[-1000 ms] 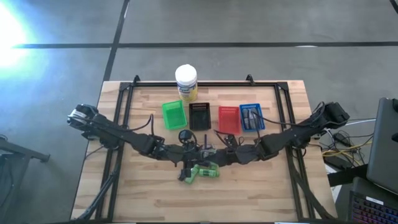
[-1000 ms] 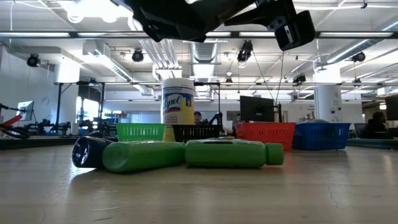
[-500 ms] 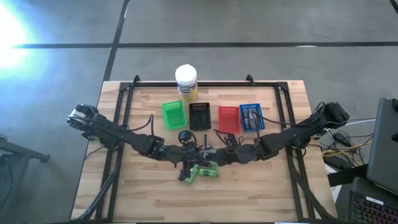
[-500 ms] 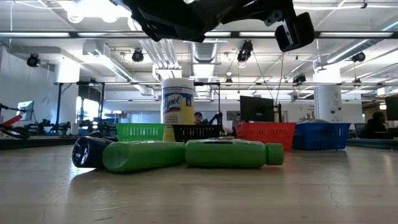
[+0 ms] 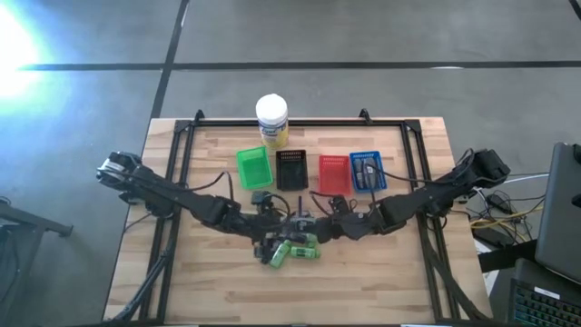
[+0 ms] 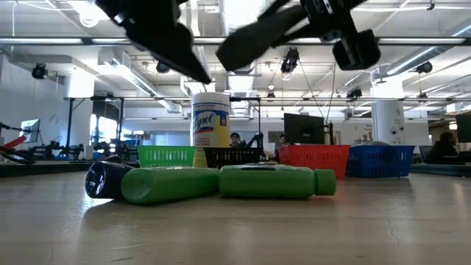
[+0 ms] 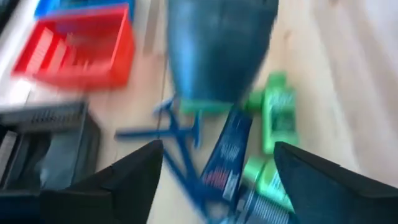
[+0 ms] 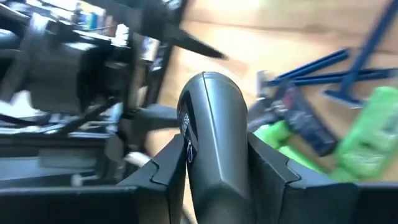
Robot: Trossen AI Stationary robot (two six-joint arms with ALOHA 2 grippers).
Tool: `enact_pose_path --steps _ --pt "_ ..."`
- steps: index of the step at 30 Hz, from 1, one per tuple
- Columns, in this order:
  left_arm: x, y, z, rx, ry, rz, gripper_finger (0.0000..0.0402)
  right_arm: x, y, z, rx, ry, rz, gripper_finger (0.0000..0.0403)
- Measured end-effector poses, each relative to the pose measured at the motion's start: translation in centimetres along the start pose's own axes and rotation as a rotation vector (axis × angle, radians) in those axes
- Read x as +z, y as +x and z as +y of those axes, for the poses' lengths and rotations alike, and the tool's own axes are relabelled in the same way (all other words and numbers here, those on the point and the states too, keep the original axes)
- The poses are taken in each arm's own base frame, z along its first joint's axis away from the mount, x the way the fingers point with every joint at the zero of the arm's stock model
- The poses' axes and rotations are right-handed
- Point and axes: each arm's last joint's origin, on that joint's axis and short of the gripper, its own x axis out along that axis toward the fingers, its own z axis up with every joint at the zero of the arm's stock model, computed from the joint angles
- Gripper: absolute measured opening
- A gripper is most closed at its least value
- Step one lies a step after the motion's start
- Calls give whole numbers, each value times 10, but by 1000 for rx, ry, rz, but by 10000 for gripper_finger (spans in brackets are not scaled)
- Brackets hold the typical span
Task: Pick & Place Travel size toiletries
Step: Put the black deodorant into the blue bin
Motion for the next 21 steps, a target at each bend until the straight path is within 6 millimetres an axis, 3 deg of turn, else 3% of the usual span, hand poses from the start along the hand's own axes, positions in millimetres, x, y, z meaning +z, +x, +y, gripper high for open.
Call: enact_pose_path --steps 5,14,17,21 --pt "-12 -18 8 47 -12 114 328 10 -17 -10 -138 3 -119 119" --pt "-55 -54 30 71 -177 96 316 42 -88 -40 -686 8 -345 118" --pt "-72 -62 36 63 -257 57 316 53 -95 -45 -776 24 -370 122" --pt "-89 -69 42 45 -314 -4 318 70 -88 -53 -824 46 -395 122"
